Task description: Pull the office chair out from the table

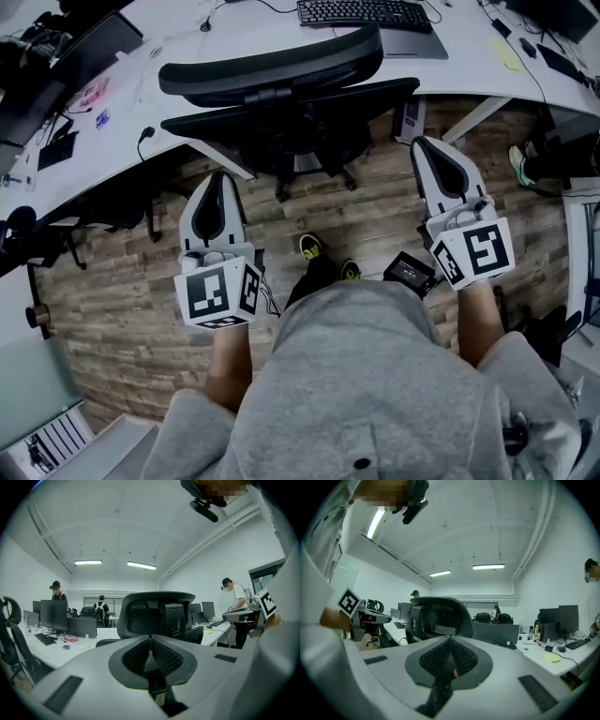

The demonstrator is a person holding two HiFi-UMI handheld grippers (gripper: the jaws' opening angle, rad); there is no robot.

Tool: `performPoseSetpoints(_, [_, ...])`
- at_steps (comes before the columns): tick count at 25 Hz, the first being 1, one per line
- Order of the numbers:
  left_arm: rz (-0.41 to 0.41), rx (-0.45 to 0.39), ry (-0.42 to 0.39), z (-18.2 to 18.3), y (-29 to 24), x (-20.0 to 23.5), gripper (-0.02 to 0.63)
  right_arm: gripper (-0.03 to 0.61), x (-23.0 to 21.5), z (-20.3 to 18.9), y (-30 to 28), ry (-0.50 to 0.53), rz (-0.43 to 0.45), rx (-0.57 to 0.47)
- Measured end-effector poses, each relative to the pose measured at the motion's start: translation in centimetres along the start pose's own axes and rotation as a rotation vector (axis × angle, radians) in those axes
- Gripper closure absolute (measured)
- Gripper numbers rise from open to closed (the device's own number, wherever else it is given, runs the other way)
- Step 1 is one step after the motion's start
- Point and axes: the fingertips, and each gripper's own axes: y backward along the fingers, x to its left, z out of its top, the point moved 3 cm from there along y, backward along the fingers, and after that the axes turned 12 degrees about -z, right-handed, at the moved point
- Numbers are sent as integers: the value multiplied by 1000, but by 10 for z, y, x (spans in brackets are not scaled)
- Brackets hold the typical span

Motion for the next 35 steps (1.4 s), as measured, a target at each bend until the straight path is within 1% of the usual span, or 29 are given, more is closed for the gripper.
performPoseSetpoints(6, [2,-5,-18,4,-14,36,583,549,-6,8,-30,29,-39,3])
performPoseSetpoints(11, [1,-1,-52,7,-23,54,583,548,-7,9,-50,110,-36,8])
performPoseSetpoints(15, [-20,12,-66,3,-31,68,581,548,-9,6,-62,166,-46,35])
performPoseSetpoints(19, [-45,24,-70,0,-41,77,540,545,-11,-2,-71,197,-23,80])
performPoseSetpoints(21, [-48,31,-80,0,-44,80,524,530,-11,-5,-73,205,-10,96])
performPoseSetpoints(24, [-54,47,-105,-2,-47,85,504,482,-11,-8,-76,220,-2,105])
performPoseSetpoints(26, [-54,68,-136,-4,-49,89,490,464,-10,-10,-78,237,0,110])
performPoseSetpoints(27, [-53,82,-156,-5,-50,91,473,458,-10,-11,-79,249,4,114])
performPoseSetpoints(30, [-55,133,-241,-6,-56,98,426,425,-11,-14,-85,300,31,139])
performPoseSetpoints(33, [-91,197,-330,-8,-64,104,389,396,-11,-17,-92,378,65,163])
performPoseSetpoints(35, [-126,245,-377,-13,-69,110,343,385,-11,-21,-99,451,74,173])
